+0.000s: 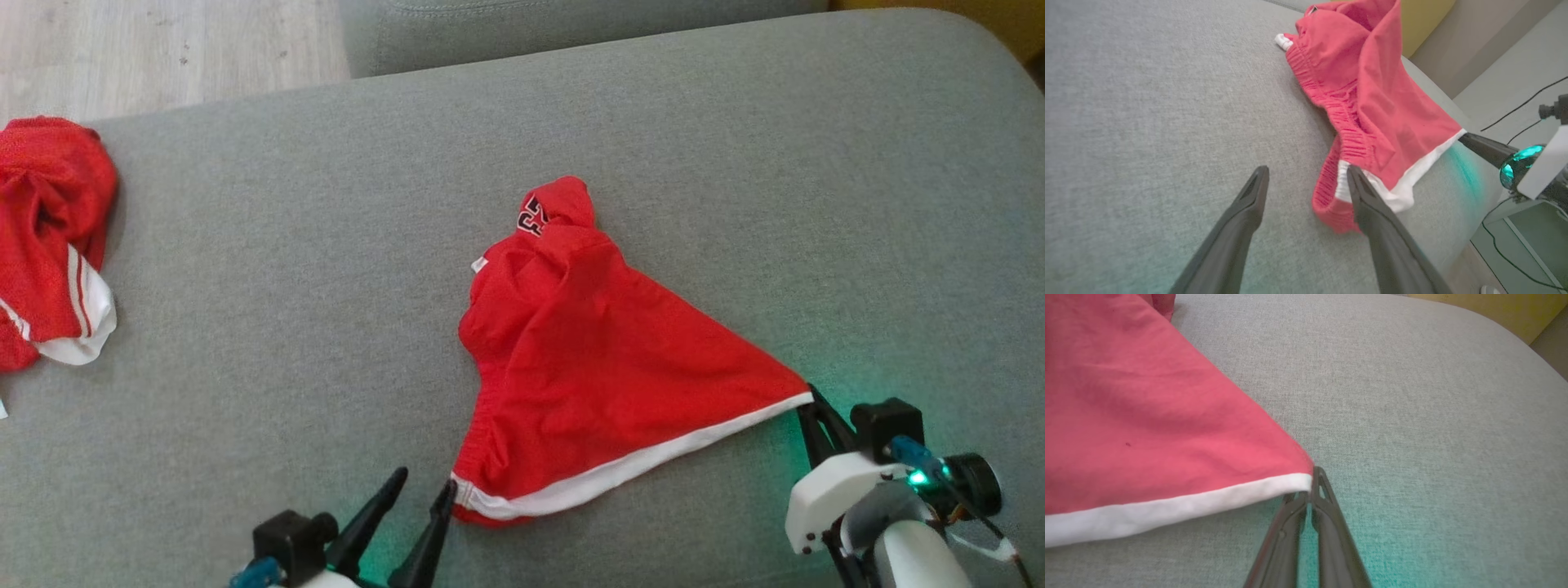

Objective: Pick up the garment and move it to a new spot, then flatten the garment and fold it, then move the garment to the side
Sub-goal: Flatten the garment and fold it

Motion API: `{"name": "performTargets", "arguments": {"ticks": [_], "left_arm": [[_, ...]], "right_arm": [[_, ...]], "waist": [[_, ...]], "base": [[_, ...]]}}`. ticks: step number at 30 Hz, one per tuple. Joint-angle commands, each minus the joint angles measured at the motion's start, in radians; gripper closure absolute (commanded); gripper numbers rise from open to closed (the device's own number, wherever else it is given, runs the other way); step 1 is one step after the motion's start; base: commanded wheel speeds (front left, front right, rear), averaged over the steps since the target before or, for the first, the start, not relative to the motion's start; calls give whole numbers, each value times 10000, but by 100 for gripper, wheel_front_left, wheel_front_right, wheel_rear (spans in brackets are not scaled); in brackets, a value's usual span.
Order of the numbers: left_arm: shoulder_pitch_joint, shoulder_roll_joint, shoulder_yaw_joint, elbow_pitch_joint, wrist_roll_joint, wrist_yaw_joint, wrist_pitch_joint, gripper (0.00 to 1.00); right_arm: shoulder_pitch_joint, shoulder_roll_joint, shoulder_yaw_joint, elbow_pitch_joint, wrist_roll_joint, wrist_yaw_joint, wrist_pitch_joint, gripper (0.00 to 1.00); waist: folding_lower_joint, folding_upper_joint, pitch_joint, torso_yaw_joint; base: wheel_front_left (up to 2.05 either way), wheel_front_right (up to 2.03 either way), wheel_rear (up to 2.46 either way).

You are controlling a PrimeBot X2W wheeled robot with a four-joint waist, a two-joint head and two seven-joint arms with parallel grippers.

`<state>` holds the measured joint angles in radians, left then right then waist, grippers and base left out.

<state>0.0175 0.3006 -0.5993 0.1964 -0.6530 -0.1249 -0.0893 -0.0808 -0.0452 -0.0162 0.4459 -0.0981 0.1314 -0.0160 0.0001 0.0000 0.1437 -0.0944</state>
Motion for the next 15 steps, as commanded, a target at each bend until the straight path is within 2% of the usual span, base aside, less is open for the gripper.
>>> {"name": "performTargets", "arguments": {"ticks": [1,5,15], "left_arm": [[-489,205,100,-197,-76,-57,-61,0],[-626,317,-361,-167,-203,-57,-18,0],[-971,548,-1540,-75,-761,-57,95,0]], "right_arm": [[-383,-51,121,-197,-135,-7,-6,100],[-530,-65,-243,-97,-546,-7,-1,100],[-665,-57,-335,148,-727,-7,-91,100]], "waist": [[-1,0,14,-2],[-1,0,31,2],[-1,0,10,-70]], "base": [[0,0,0],[0,0,0],[0,0,0]]}}
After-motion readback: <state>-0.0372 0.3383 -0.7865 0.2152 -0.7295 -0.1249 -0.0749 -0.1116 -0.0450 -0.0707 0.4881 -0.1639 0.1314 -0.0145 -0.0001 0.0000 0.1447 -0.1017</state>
